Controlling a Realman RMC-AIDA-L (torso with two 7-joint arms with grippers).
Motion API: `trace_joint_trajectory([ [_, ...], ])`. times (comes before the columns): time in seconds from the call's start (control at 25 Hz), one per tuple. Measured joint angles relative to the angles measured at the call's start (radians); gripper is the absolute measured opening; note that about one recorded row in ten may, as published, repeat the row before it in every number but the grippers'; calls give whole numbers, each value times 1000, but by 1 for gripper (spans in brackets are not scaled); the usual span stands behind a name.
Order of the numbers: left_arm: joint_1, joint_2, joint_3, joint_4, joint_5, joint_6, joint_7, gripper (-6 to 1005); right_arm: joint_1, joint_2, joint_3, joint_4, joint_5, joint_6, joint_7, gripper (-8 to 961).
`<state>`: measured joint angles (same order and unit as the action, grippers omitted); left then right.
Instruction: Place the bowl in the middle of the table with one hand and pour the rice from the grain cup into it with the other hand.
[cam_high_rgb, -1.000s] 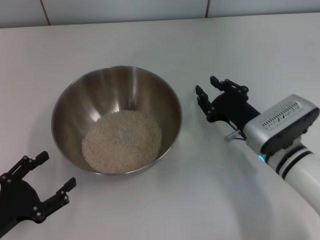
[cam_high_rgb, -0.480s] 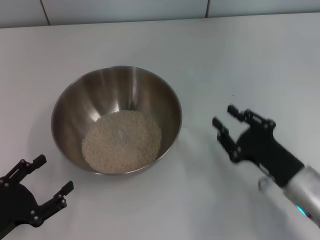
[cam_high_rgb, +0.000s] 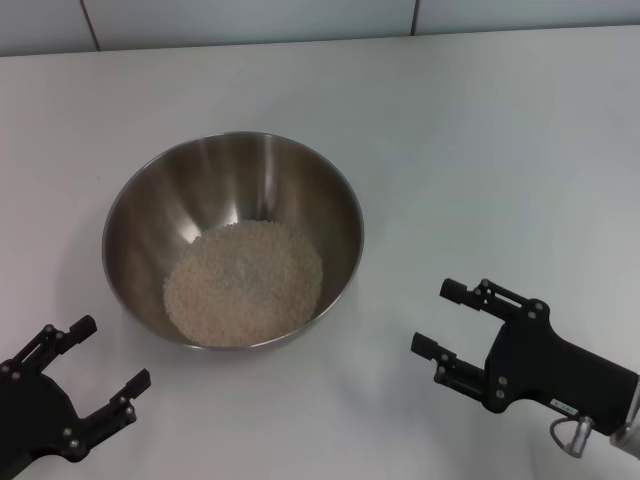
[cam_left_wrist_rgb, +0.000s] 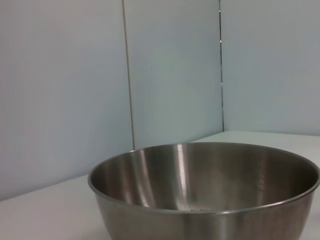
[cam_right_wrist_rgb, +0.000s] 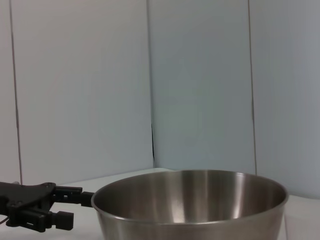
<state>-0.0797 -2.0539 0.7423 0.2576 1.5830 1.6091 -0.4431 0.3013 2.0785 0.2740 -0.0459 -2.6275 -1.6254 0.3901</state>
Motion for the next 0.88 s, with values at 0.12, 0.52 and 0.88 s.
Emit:
trace_joint_trajectory([
  [0.12, 0, 0, 2, 0, 0, 0, 0, 830, 7, 3, 0, 4, 2, 4, -27, 620],
  [0.52, 0, -3, 2, 0, 2, 7, -2, 830, 25, 4, -1, 19, 0, 55, -49, 786],
  [0.88, 0, -3, 2, 0, 2, 7, -1, 830, 26, 6, -1, 37, 1, 79, -57, 783],
])
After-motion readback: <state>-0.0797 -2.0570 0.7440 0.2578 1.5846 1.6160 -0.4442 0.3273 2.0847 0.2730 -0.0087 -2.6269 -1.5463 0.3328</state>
